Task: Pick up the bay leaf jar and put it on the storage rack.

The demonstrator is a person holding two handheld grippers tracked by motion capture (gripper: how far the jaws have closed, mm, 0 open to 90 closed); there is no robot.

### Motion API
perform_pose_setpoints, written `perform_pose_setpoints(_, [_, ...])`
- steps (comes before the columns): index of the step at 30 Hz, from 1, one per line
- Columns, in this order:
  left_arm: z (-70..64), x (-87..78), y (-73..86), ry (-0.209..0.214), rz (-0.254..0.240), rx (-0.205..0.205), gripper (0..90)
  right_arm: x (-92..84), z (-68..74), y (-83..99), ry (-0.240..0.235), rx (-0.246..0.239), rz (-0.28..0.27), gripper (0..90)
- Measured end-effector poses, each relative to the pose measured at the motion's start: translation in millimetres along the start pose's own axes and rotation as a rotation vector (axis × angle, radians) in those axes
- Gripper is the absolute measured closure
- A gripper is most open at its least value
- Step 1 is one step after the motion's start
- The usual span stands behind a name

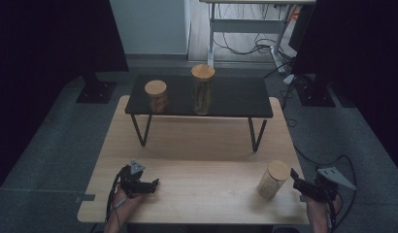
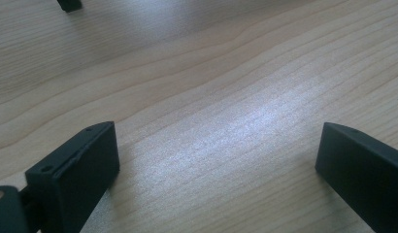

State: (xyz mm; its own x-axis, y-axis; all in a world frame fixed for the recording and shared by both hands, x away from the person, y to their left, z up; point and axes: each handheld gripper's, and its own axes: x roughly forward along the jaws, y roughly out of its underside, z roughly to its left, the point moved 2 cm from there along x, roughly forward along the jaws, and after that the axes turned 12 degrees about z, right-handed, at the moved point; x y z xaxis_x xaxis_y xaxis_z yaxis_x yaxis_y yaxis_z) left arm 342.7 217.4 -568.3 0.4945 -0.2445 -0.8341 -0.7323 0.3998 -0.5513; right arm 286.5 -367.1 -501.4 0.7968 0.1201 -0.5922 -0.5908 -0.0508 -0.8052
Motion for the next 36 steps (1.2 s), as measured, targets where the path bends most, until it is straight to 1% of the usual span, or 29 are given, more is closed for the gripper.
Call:
perform_pose_setpoints(8, [0.0, 0.0, 0.0, 0.0, 0.0, 0.0, 1.7, 0.8, -1.5, 13.2, 0.002, 0.02, 0.0, 6.5])
perform_pose_setpoints(20, [0.0, 0.0, 0.0, 0.0, 0.0, 0.0, 1.7, 6.2, 0.0, 29.0, -0.001, 0.031, 0.003, 6.8])
perform_pose_setpoints(36, [-0.1, 0.0, 0.0, 0.0, 0.0, 0.0, 1.7, 12.1, 0.3, 47.9, -0.006, 0.057, 0.009, 7.2])
